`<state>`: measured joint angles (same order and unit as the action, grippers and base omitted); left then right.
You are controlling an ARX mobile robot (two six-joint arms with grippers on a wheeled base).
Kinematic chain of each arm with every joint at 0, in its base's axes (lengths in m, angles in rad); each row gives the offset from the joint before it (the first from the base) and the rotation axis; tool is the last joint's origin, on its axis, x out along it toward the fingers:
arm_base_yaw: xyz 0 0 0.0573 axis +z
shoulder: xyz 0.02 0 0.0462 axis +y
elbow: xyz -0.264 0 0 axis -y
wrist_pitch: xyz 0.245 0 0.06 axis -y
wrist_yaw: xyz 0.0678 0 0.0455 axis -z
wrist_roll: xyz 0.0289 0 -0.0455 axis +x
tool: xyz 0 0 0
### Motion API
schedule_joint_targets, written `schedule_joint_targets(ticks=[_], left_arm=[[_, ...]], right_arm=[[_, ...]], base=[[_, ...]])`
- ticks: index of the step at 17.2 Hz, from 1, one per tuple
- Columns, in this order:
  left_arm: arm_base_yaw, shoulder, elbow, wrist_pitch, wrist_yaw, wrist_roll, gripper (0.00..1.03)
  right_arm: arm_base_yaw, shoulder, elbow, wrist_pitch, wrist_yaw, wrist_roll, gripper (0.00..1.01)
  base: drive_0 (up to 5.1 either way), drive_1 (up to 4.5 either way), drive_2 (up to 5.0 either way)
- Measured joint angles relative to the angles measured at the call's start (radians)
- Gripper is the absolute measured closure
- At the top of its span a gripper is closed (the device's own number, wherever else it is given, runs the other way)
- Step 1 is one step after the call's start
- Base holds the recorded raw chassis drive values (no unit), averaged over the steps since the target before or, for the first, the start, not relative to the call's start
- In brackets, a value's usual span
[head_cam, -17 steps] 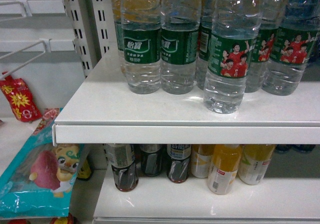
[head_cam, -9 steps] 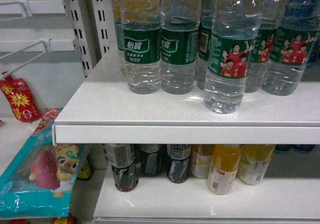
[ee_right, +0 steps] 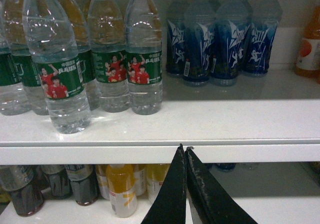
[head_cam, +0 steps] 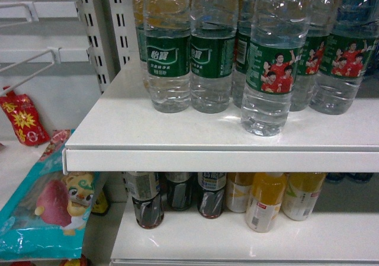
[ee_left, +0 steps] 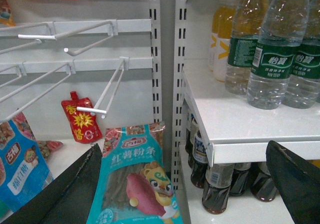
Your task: Move water from second to third shelf
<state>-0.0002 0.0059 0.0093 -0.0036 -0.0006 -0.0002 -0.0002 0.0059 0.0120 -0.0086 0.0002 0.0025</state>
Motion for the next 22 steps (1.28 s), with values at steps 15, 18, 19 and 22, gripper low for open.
schedule_joint_targets(ticks=[15,18,19,22], left_arm=[[0.000,0.000,0.000,0.000,0.000,0.000,0.05],[0.000,0.000,0.000,0.000,0.000,0.000,0.05],[0.000,0.000,0.000,0.000,0.000,0.000,0.05],[0.000,0.000,0.000,0.000,0.000,0.000,0.05]], right_arm=[[0.000,-0.002,0.000,0.005,0.000,0.000,0.01],[0.000,-0.002,0.000,0.005,0.000,0.000,0.03],[0.000,-0.002,0.000,0.005,0.000,0.000,0.03],[0.000,-0.002,0.000,0.005,0.000,0.000,0.03]], base=[[0.0,0.00,0.0],[0.0,0.00,0.0],[0.0,0.00,0.0],[0.0,0.00,0.0]])
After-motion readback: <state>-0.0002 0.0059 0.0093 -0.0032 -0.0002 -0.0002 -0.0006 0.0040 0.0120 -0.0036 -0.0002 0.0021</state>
